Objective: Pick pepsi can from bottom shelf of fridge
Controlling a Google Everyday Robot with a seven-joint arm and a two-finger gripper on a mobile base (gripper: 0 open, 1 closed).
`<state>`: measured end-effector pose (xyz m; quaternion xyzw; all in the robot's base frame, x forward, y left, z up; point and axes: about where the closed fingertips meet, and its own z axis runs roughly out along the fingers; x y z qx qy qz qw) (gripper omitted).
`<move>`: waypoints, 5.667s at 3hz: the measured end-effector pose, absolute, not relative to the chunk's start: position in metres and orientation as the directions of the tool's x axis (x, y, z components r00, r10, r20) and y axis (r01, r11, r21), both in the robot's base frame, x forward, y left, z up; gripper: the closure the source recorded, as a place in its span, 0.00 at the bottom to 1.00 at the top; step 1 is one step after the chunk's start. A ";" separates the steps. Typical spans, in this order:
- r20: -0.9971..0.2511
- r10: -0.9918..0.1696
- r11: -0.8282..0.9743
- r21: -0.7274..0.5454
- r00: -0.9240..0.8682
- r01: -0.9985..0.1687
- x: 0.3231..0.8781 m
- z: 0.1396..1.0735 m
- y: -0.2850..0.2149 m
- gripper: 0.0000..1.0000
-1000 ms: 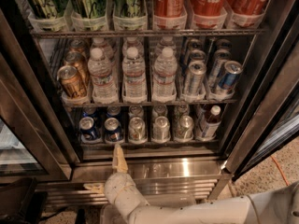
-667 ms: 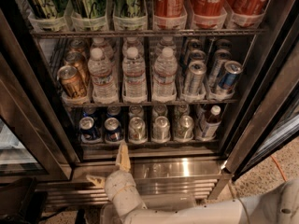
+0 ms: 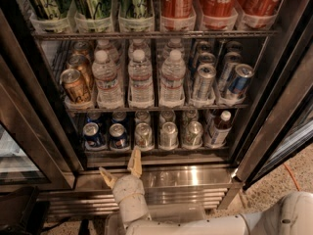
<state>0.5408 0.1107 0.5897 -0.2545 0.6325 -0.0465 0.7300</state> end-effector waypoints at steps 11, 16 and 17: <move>-0.975 -0.128 0.943 -0.176 0.180 -0.282 0.616 0.596 0.122 0.36; -0.978 -0.133 0.927 -0.181 0.164 -0.328 0.642 0.594 0.123 0.96; -0.978 -0.133 0.927 -0.181 0.164 -0.328 0.642 0.594 0.123 1.00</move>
Offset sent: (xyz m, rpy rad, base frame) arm 0.0292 0.0119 0.0004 0.0714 -0.0318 0.0151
